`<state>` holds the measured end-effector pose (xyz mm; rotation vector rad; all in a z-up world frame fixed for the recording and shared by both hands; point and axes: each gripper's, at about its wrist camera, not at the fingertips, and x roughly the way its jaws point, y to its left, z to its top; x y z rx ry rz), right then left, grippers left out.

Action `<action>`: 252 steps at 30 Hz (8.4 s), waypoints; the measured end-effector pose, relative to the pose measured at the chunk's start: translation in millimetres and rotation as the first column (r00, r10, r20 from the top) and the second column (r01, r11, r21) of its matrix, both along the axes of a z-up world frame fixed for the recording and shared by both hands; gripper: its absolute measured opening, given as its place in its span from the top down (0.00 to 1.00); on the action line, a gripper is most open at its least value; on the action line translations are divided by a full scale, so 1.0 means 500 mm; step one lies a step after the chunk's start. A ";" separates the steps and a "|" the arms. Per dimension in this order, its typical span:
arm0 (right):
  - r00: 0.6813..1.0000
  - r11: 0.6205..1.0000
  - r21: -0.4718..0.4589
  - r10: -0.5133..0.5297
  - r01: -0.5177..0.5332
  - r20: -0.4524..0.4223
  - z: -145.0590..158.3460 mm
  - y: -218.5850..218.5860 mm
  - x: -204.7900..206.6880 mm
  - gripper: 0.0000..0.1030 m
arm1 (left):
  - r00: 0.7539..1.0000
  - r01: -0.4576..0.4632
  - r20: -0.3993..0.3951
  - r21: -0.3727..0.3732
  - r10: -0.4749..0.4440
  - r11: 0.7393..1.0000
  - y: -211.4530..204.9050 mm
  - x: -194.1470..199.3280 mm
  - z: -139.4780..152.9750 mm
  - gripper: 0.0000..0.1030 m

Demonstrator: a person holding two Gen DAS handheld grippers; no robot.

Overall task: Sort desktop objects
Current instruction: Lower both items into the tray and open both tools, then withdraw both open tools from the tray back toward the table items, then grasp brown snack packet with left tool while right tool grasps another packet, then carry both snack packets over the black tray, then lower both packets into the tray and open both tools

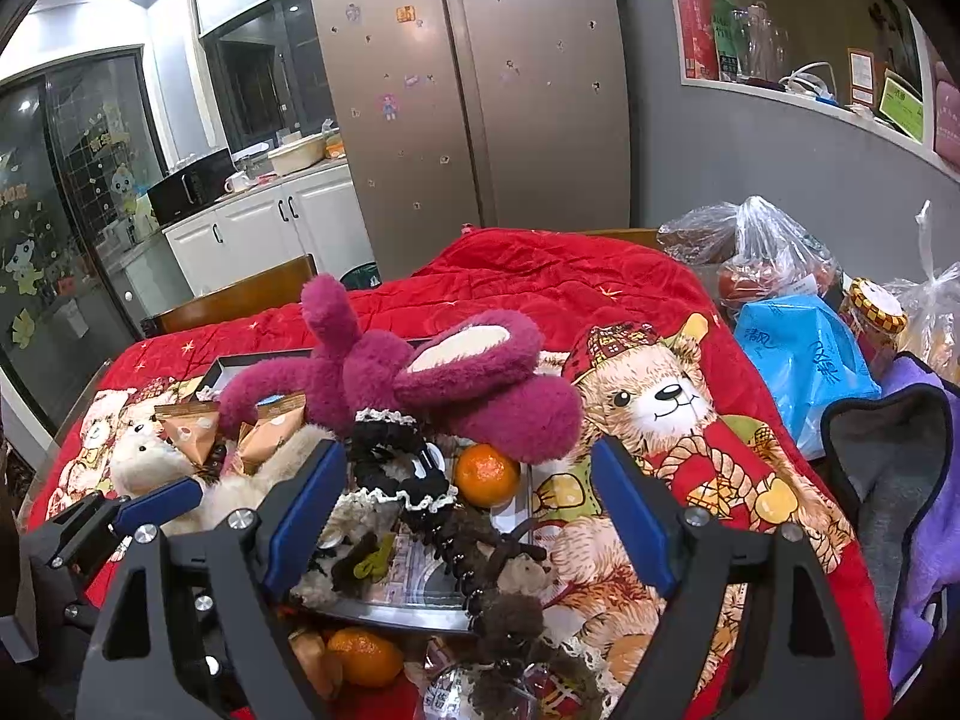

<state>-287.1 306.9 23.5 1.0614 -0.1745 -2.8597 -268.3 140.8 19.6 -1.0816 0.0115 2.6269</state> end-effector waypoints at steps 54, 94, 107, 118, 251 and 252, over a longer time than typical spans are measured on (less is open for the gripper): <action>0.988 0.988 0.041 0.150 -0.148 -0.036 -0.101 -0.148 0.207 0.00 | 0.991 -0.116 -0.070 0.033 0.118 0.993 -0.215 0.202 -0.082 0.22; 0.975 0.972 -0.164 0.190 -0.169 0.119 -0.184 -0.122 0.132 0.04 | 0.999 -0.032 -0.041 -0.198 0.024 0.980 -0.110 0.114 -0.121 0.18; 0.969 0.973 -0.131 0.206 -0.189 0.139 -0.187 -0.132 0.135 0.28 | 0.996 -0.074 -0.066 -0.229 0.061 0.971 -0.118 0.125 -0.115 0.43; 0.966 0.973 -0.113 0.216 -0.201 0.141 -0.174 -0.142 0.159 0.42 | 0.999 -0.044 -0.035 -0.144 0.039 0.989 -0.143 0.150 -0.108 0.79; 0.964 0.955 -0.134 0.266 -0.264 -0.003 0.007 -0.128 -0.034 0.94 | 0.993 -0.068 -0.098 0.037 0.071 0.997 -0.123 -0.085 0.057 0.87; 0.964 0.955 -0.133 0.265 -0.263 -0.002 0.008 -0.130 -0.033 0.94 | 0.993 -0.066 -0.097 0.035 0.069 0.997 -0.123 -0.085 0.057 0.87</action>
